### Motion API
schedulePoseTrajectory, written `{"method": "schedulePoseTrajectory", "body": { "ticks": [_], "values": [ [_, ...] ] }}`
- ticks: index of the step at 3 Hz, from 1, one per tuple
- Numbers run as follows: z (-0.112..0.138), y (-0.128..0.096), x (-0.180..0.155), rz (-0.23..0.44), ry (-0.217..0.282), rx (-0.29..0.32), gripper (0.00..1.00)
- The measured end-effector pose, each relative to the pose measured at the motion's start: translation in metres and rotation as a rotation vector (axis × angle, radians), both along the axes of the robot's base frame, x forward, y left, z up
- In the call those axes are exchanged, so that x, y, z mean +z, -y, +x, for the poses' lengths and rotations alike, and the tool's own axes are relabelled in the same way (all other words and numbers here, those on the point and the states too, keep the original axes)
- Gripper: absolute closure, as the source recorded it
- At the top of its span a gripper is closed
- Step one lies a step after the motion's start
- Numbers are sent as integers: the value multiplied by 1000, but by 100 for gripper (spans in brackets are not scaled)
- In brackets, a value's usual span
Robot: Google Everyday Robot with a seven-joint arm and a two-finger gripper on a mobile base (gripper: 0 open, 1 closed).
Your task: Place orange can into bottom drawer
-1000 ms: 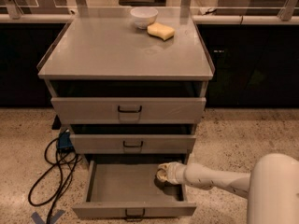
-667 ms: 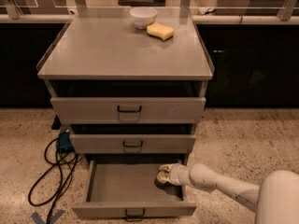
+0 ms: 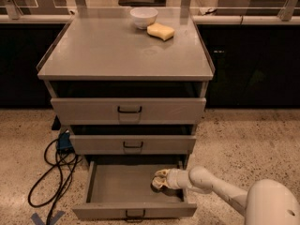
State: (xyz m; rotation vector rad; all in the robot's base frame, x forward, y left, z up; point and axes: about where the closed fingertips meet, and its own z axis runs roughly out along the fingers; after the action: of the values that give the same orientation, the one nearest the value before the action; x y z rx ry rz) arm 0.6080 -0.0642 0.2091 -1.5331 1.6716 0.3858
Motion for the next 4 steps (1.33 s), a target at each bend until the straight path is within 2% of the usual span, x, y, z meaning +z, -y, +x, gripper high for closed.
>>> {"method": "schedulePoseTrajectory", "body": {
  "ticks": [1, 4],
  "values": [
    [0, 0, 0, 0, 0, 0, 81],
    [0, 0, 0, 0, 0, 0, 11]
  ]
}}
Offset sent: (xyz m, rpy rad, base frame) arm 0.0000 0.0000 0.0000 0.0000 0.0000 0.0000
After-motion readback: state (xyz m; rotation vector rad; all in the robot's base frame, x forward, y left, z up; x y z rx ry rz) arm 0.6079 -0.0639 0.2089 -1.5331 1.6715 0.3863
